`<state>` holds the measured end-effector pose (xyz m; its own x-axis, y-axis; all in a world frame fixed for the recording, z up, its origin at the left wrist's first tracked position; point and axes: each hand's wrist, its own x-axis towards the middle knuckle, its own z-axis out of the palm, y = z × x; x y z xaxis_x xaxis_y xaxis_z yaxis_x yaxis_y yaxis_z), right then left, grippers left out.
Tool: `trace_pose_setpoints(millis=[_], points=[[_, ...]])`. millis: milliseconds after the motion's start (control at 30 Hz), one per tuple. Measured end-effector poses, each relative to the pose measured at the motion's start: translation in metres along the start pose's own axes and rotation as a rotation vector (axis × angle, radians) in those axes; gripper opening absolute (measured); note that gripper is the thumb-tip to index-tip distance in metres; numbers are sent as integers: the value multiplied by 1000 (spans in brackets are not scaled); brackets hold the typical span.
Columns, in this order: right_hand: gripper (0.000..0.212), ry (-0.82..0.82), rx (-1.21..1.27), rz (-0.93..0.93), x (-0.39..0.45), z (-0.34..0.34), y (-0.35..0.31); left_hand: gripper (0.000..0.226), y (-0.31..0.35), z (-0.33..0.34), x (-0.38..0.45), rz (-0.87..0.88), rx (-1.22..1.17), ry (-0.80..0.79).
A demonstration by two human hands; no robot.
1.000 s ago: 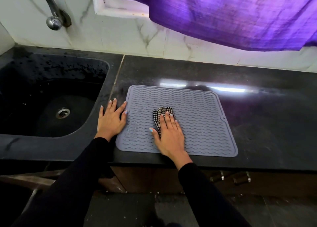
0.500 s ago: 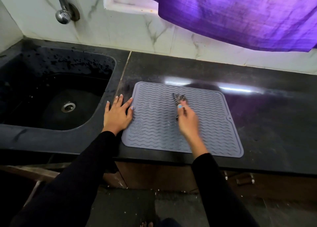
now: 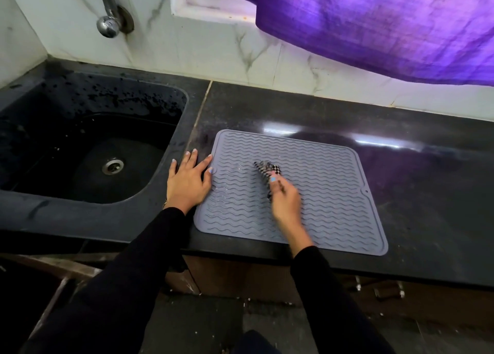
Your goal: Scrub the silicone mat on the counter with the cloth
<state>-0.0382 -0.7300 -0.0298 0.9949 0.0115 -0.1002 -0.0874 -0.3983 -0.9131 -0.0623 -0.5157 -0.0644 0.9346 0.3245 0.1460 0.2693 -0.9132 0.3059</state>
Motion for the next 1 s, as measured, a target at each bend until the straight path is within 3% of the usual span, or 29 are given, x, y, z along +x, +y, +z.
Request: trace_pose_setpoints(millis=[67, 100, 167, 300, 367, 667, 800, 867, 933, 967, 1000], points=[[35, 92, 560, 248, 11, -6, -14, 46, 0, -1, 0, 0, -1, 1], [36, 124, 648, 268, 13, -7, -20, 45, 0, -1, 0, -1, -4, 4], [38, 130, 415, 140, 5, -1, -31, 45, 1, -2, 0, -5, -15, 8], [50, -120, -505, -290, -18, 34, -12, 45, 1, -2, 0, -16, -21, 13], [63, -118, -808, -434, -21, 43, 4, 46, 2, -2, 0, -24, -20, 19], [48, -106, -740, -487, -11, 35, 4, 45, 1, 0, 0, -23, -21, 39], [40, -64, -507, -406, -8, 33, 3, 45, 0, -1, 0, -23, -26, 47], [36, -18, -186, -182, 3, 30, -1, 45, 1, -1, 0, -25, -32, 38], [32, 31, 331, 45, 13, 25, -13, 45, 0, -1, 1, -34, -33, 31], [31, 62, 474, 94, 16, 23, -19, 46, 0, -2, 1, -37, -29, 27], [32, 76, 465, 77, 16, 23, -25, 48, 0, -1, 1, -38, -26, 24]])
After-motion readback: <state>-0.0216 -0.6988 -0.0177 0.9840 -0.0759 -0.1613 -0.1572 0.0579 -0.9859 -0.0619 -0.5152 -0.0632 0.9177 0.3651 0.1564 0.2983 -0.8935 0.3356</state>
